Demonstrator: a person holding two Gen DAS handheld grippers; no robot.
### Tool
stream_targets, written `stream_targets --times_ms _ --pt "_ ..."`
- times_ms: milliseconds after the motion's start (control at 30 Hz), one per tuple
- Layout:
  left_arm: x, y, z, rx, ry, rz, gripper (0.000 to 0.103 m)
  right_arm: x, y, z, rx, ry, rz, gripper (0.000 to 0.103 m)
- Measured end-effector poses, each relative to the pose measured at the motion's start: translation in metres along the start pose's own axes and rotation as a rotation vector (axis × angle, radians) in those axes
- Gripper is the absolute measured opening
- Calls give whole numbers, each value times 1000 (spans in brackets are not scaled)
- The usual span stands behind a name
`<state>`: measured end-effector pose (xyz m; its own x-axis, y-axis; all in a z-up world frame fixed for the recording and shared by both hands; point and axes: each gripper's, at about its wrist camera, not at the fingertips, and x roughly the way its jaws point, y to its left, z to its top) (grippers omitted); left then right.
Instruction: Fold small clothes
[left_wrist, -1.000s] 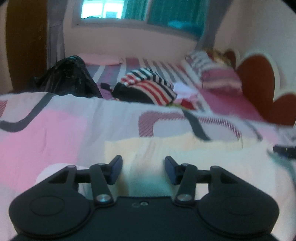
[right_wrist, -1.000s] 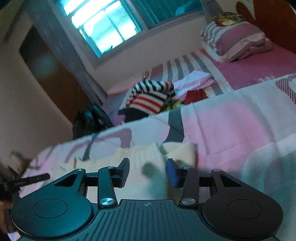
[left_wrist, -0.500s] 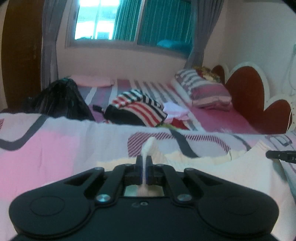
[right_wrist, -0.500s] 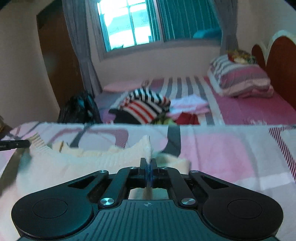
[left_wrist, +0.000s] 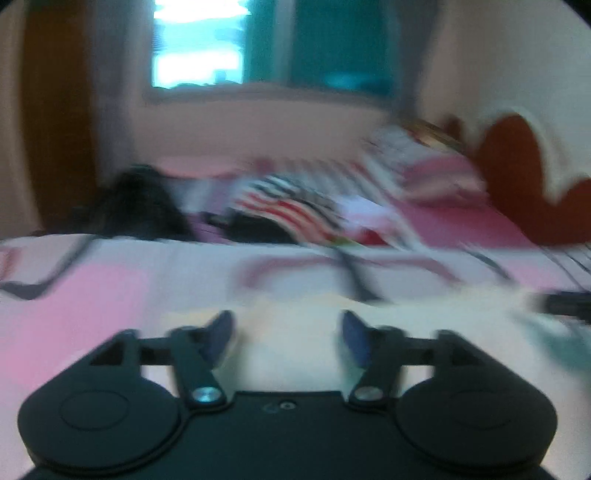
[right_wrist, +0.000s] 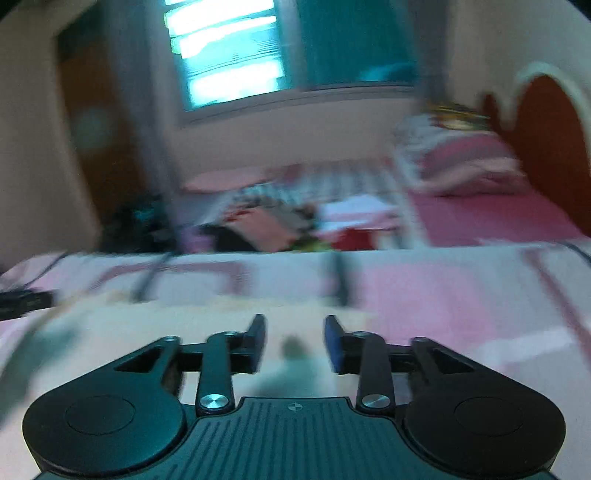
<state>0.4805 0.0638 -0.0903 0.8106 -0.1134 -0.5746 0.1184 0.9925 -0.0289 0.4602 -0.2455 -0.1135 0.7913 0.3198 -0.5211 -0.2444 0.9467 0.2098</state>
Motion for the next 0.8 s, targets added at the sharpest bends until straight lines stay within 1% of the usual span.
stream_targets --times_ms 33,67,100,133,167,200,233,267,300,333,367,400,433,467,500,533,567,600,633,667,700,733,767,800 --pt "-2 -18 -1 47 -4 -9 70 5 18 -1 -42 19 38 54" --pt "-1 -32 -2 72 7 -27 70 10 34 -4 -81 24 68 55" --pt "2 -41 -3 75 30 -65 70 15 48 -6 -109 35 92 55" --pt "7 -45 -5 77 53 -85 70 22 59 -8 -129 62 112 54" --pt "11 -45 -8 91 68 -64 71 28 67 -10 -159 97 115 55" --pt "16 -40 -14 120 81 -22 72 32 71 -15 -201 119 79 55" --pt "19 -32 -20 139 92 15 73 32 68 -18 -231 109 52 55" --pt "18 -16 -27 134 83 26 77 30 57 -19 -228 100 20 55" --pt "12 4 -35 101 56 25 79 26 43 -20 -204 100 -26 55" --pt "7 22 -41 69 45 47 80 23 25 -21 -172 103 -89 55" --pt "2 33 -44 50 46 57 82 20 9 -22 -147 106 -122 55" --pt "-3 42 -44 32 47 69 80 18 1 -23 -140 116 -117 55" --pt "-9 43 -41 21 40 88 73 15 -3 -20 -142 117 -113 55" --pt "-17 40 -39 20 21 97 70 10 -1 -16 -149 104 -147 55" --pt "-27 32 -34 21 -5 77 71 2 4 -14 -155 76 -151 55" --pt "-34 24 -33 19 -26 39 72 -9 13 -12 -151 38 -100 55" --pt "-40 12 -33 22 -39 -7 74 -16 24 -13 -153 23 -41 55" --pt "-43 -3 -35 39 -38 -44 76 -20 39 -16 -177 26 9 55" --pt "-42 -18 -39 68 -20 -67 76 -21 57 -22 -220 46 62 55" --pt "-39 -34 -43 108 4 -82 77 -19 70 -27 -252 68 97 55" --pt "-30 -48 -49 152 36 -81 78 -14 82 -34 -280 90 111 55" --pt "-21 -55 -55 184 74 -64 78 -7 89 -41 -306 129 85 55" --pt "-17 -56 -63 188 81 -56 80 2 88 -47 -302 151 58 55" --pt "-17 -51 -66 167 67 -66 80 3 84 -47 -265 141 66 55"
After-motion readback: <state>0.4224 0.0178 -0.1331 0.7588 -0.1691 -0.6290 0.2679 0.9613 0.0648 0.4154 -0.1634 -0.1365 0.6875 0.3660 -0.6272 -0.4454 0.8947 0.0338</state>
